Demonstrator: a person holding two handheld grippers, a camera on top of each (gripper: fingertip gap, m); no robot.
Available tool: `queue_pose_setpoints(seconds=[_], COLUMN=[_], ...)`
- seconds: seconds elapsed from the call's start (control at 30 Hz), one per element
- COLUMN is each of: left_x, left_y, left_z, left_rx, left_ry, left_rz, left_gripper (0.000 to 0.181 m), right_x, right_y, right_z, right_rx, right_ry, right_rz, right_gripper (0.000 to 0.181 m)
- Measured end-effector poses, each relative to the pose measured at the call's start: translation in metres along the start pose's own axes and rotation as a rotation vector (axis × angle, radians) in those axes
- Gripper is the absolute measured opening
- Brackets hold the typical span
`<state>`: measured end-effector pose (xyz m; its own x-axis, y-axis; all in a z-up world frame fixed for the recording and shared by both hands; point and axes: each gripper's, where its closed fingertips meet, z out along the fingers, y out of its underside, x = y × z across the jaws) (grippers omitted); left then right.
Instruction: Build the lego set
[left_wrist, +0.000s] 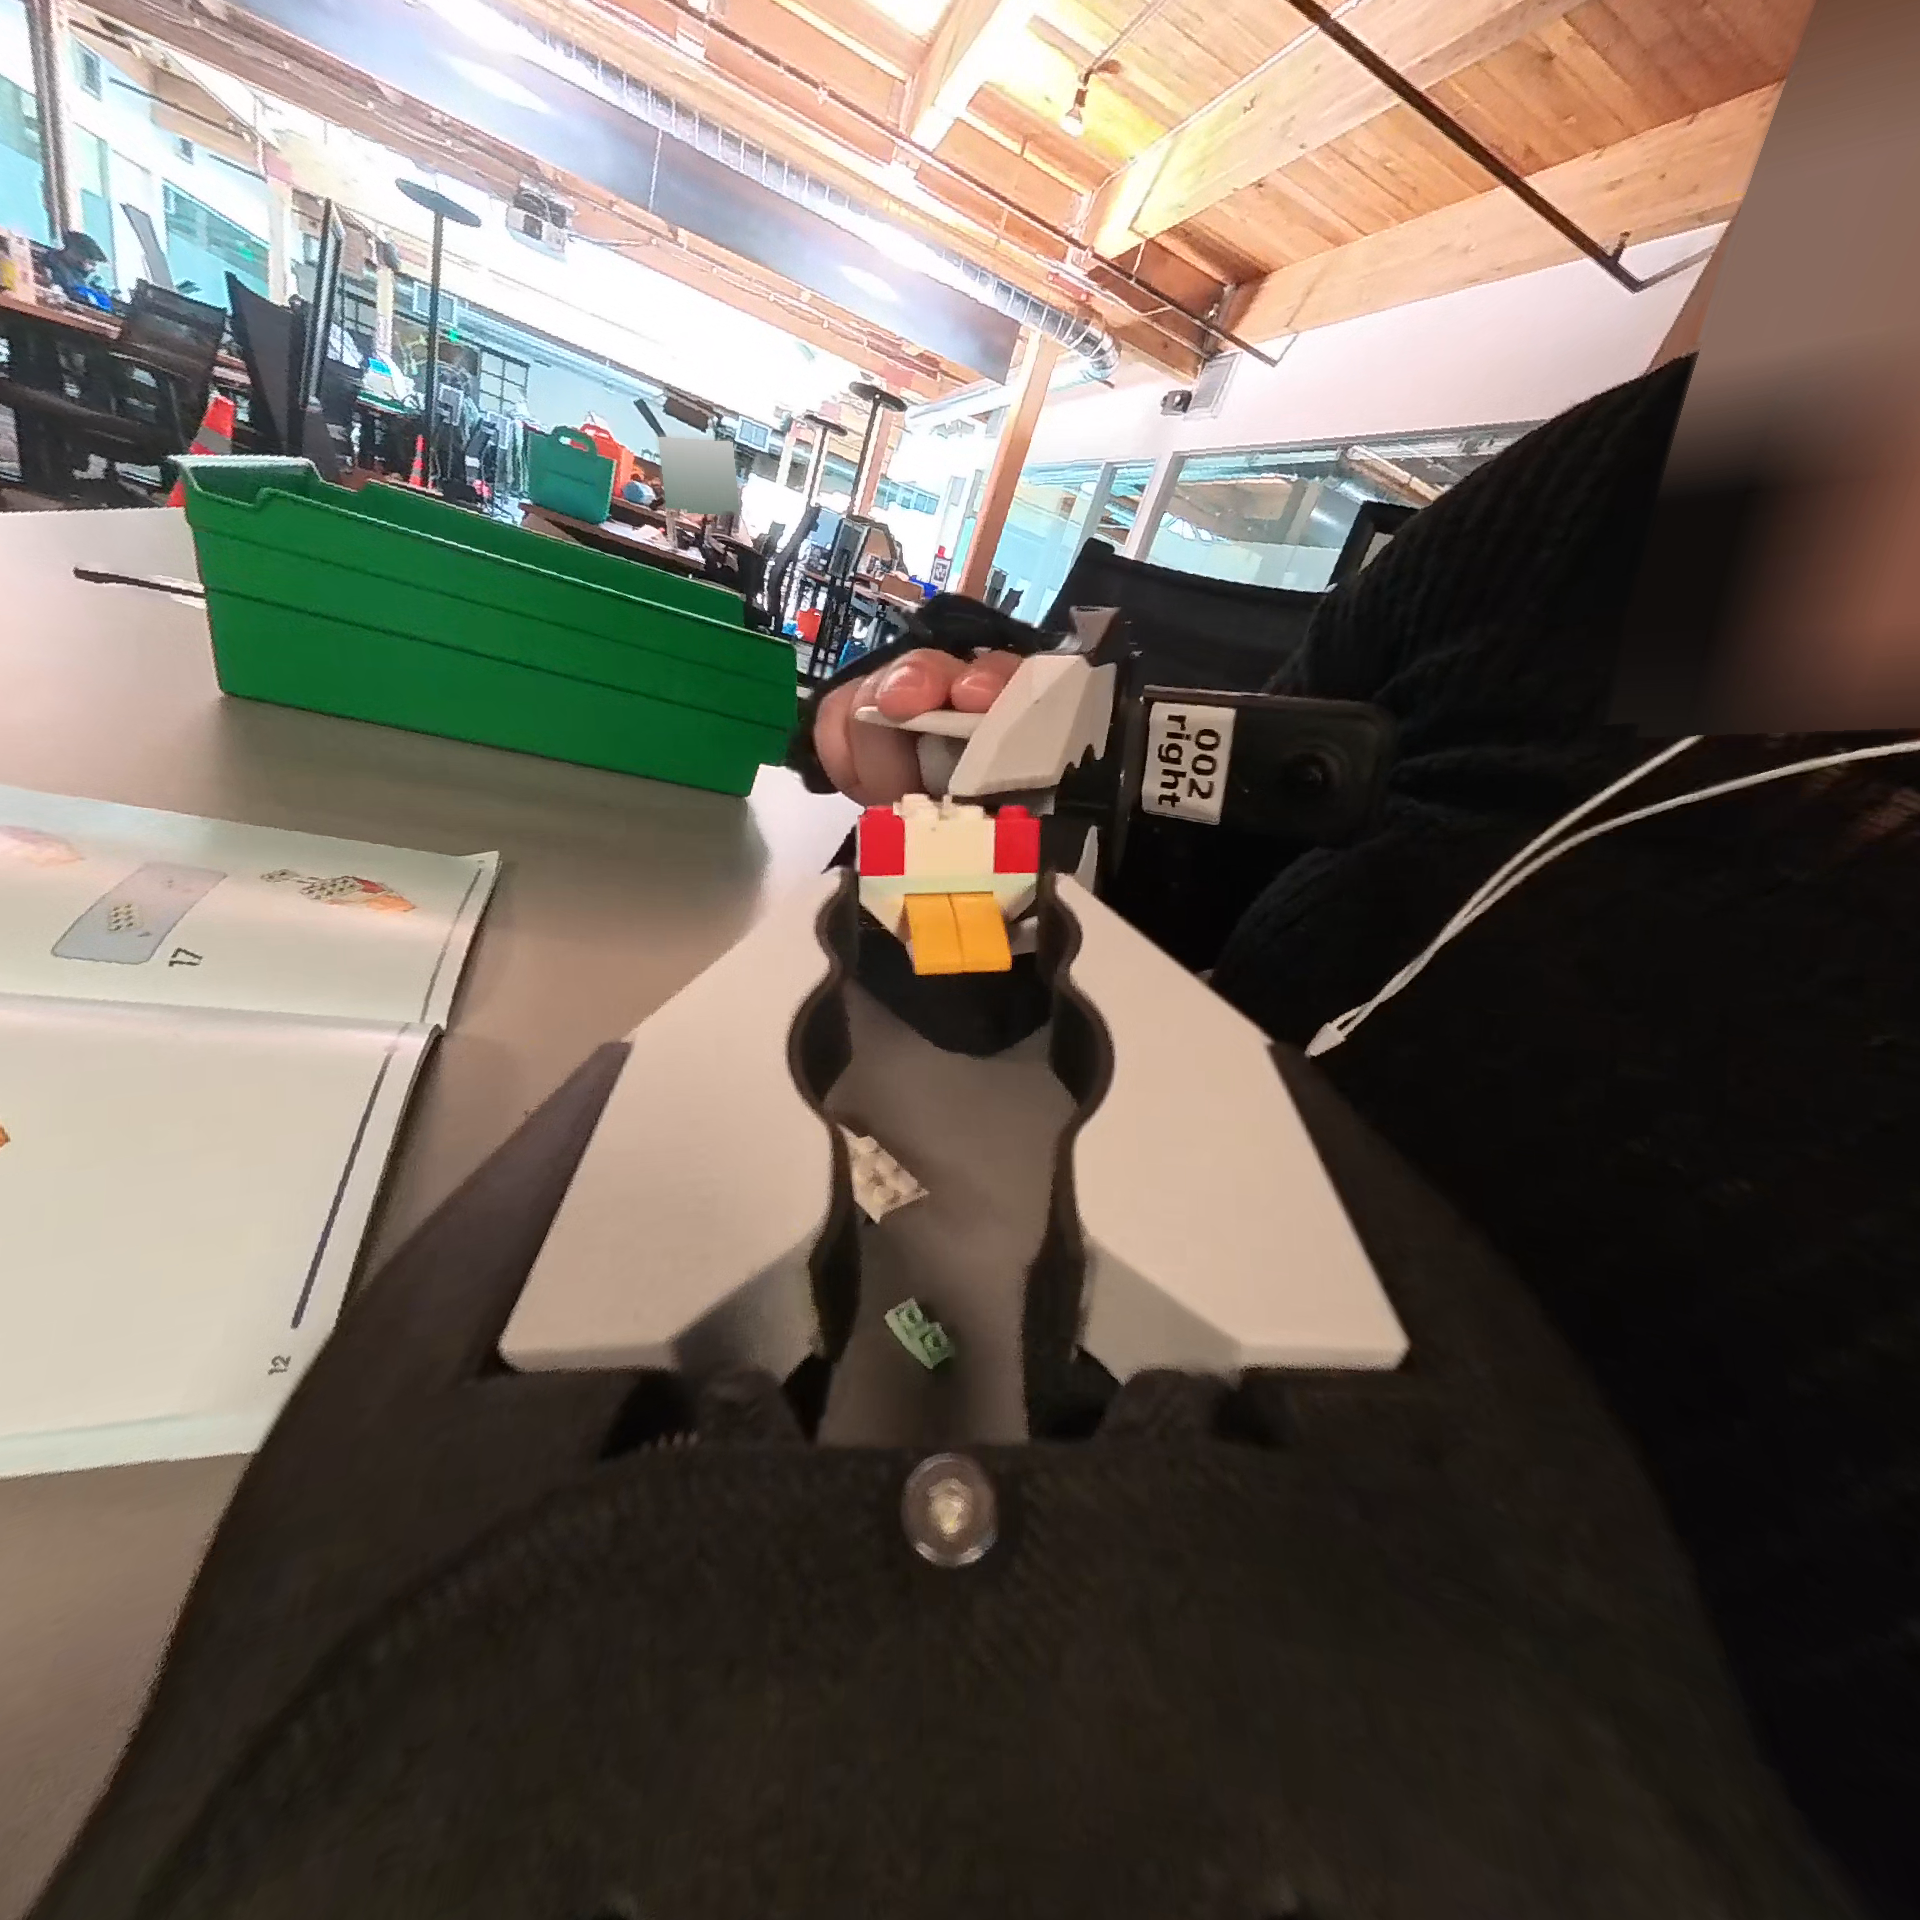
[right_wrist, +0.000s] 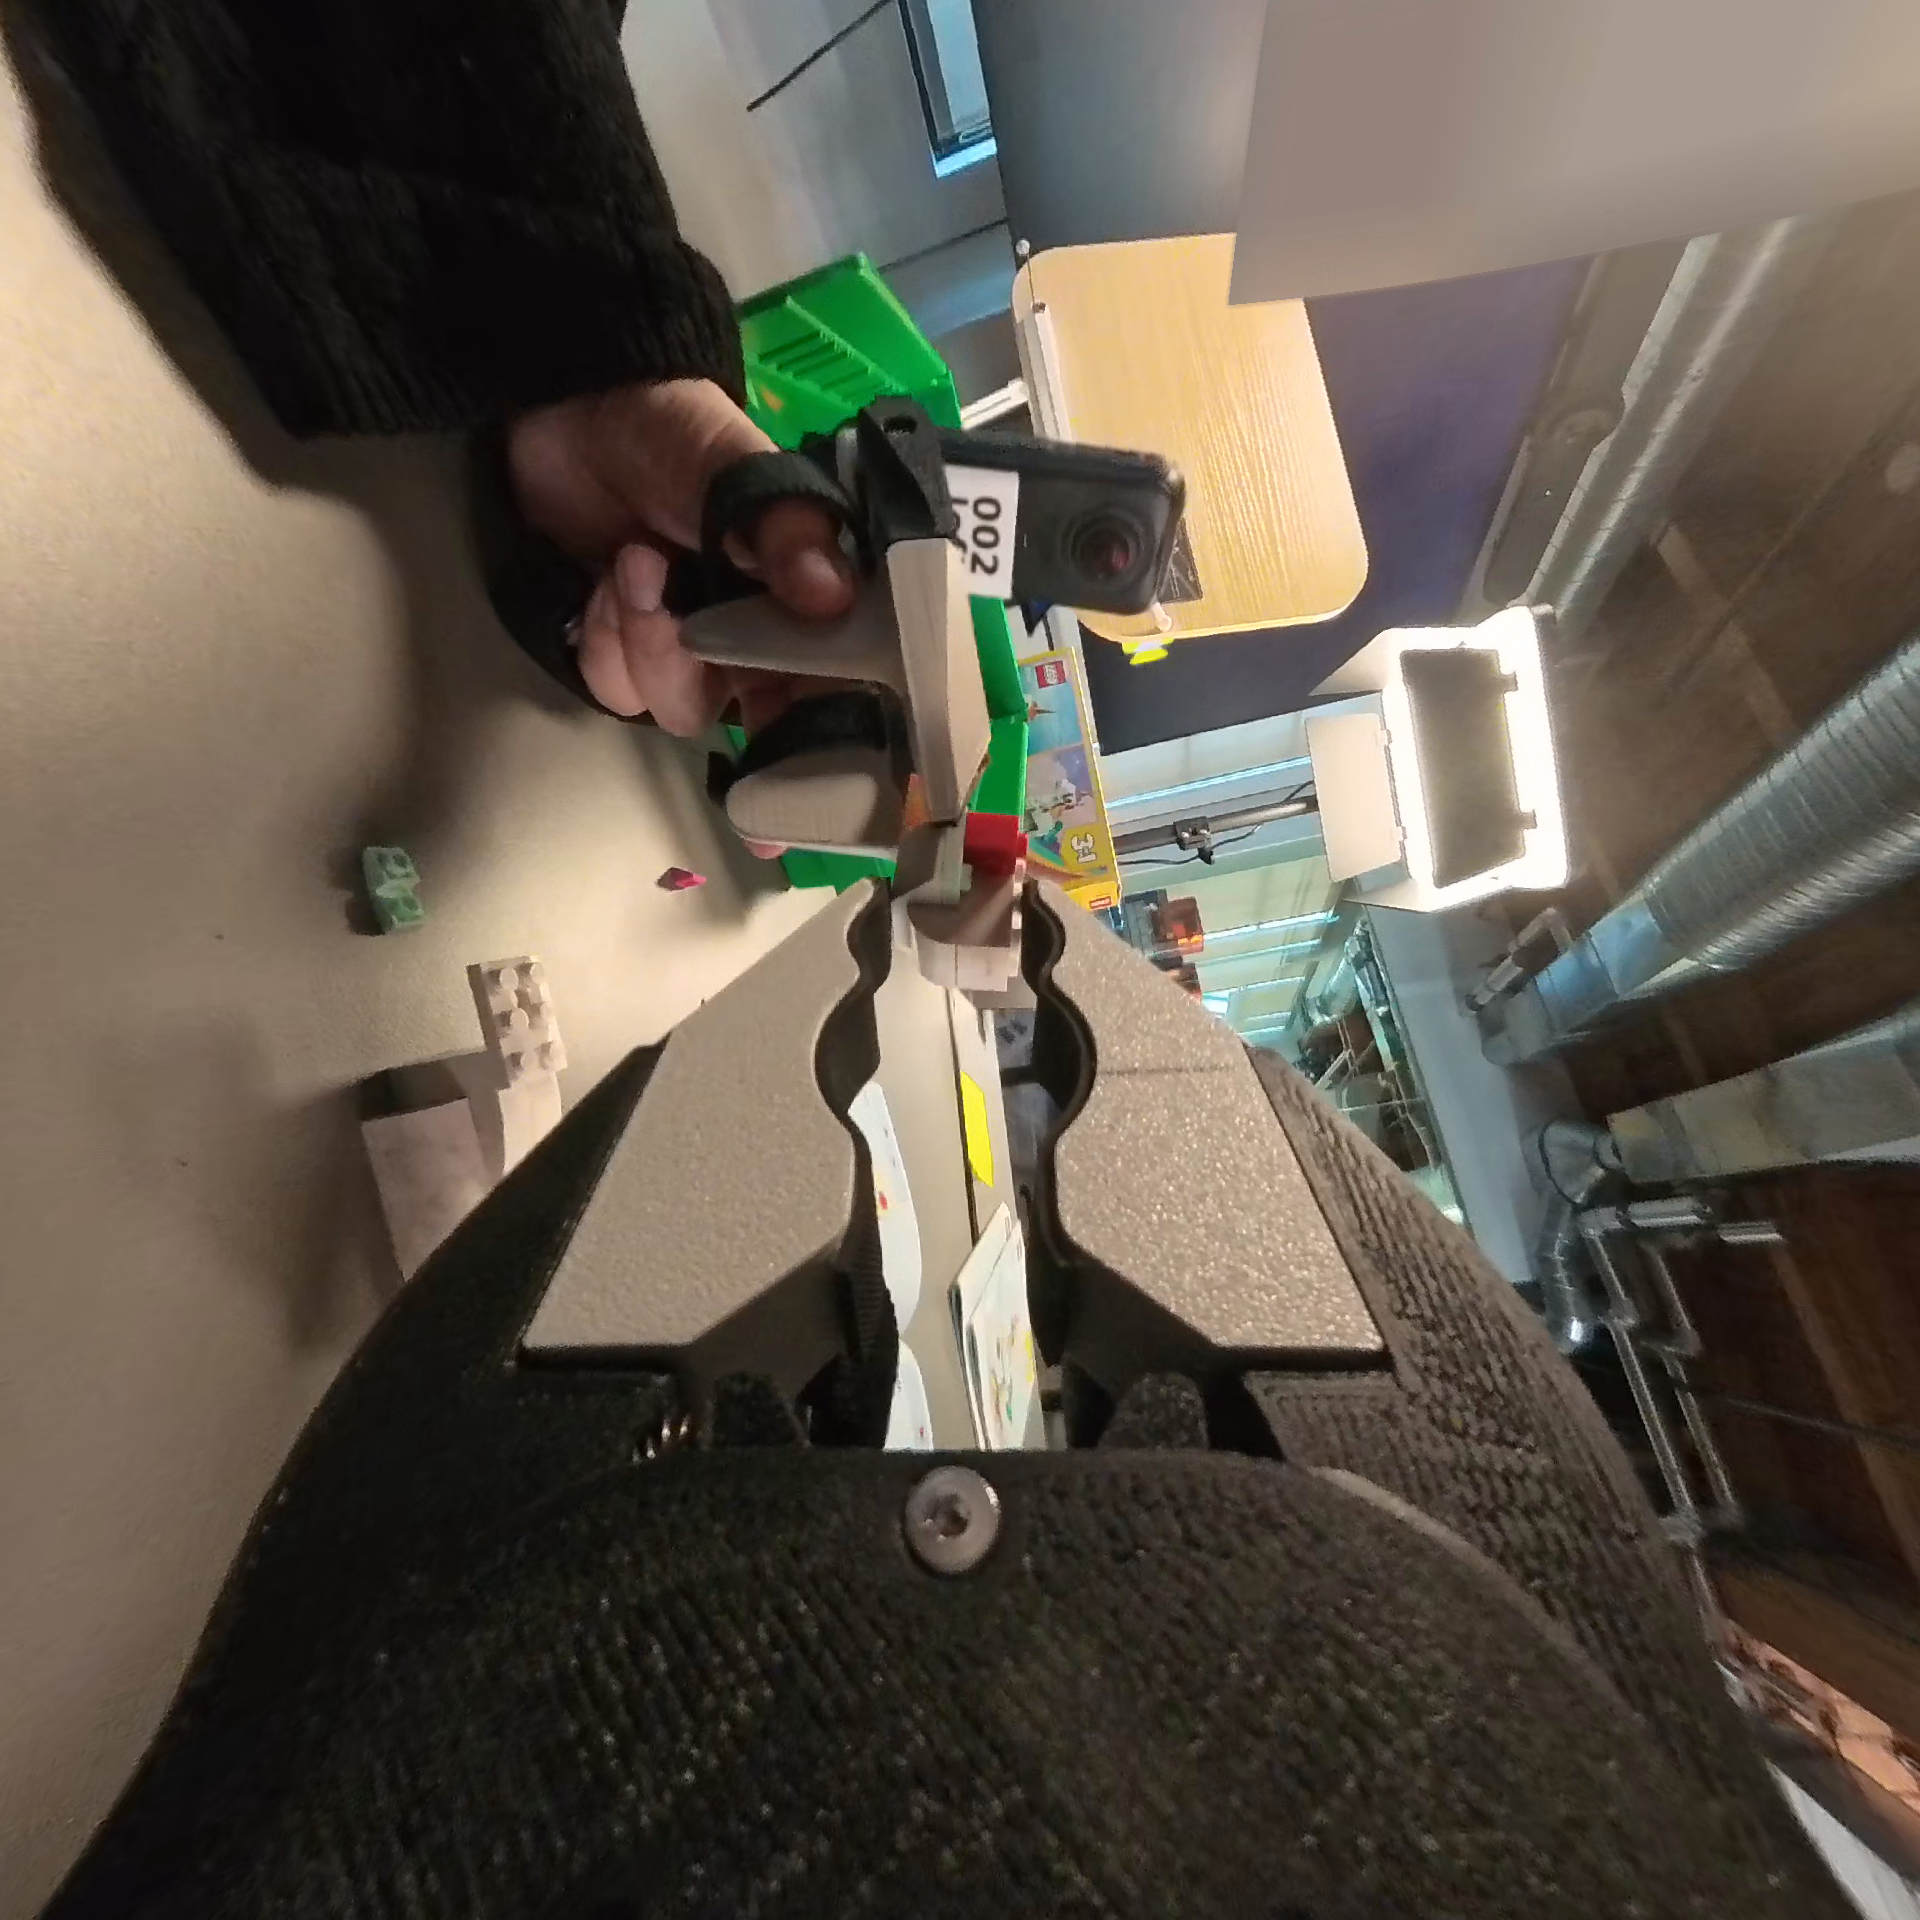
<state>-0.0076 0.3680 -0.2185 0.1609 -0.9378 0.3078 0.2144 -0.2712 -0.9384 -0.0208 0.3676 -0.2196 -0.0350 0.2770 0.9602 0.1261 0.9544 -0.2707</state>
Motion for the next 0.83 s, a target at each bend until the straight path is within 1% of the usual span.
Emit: queue_pose_setpoints(seconds=[0.13, 0.27, 0.37, 0.47, 0.57, 0.63, 0.67, 0.73, 0.77, 0.83], left_x=[-0.002, -0.006, -0.008, -0.015, -0.017, -0.015, -0.014, -0.014, -0.014, -0.014], left_y=[0.002, 0.003, 0.001, -0.004, -0.004, -0.001, 0.000, 0.002, 0.002, 0.002], left_z=[0.001, 0.000, -0.003, -0.008, -0.008, -0.006, -0.005, -0.004, -0.004, -0.004], left_rx=[-0.015, -0.026, -0.014, 0.011, 0.009, -0.010, -0.019, -0.032, -0.034, -0.031], left_ry=[-0.017, -0.071, -0.102, -0.140, -0.147, -0.142, -0.142, -0.142, -0.142, -0.140], left_rz=[0.008, 0.098, 0.130, 0.137, 0.134, 0.149, 0.157, 0.166, 0.167, 0.164], left_gripper=[0.033, 0.033, 0.033, 0.033, 0.033, 0.033, 0.033, 0.033, 0.033, 0.033], right_x=[-0.002, 0.000, 0.002, 0.012, 0.015, 0.008, -0.001, -0.029, -0.044, -0.067], right_y=[0.000, 0.003, 0.007, 0.027, 0.061, 0.076, 0.080, 0.086, 0.087, 0.090], right_z=[0.000, 0.000, -0.003, -0.018, -0.038, -0.054, -0.062, -0.081, -0.091, -0.108], right_rx=[-0.007, -0.015, 0.001, -0.031, -0.125, -0.177, -0.205, -0.306, -0.364, -0.452], right_ry=[-0.004, 0.024, 0.034, 0.019, -0.083, -0.192, -0.272, -0.471, -0.570, -0.697], right_rz=[-0.010, 0.025, 0.169, 0.344, 0.623, 0.818, 0.901, 1.028, 1.063, 1.076], right_gripper=[0.024, 0.025, 0.029, 0.031, 0.028, 0.026, 0.025, 0.023, 0.023, 0.022])
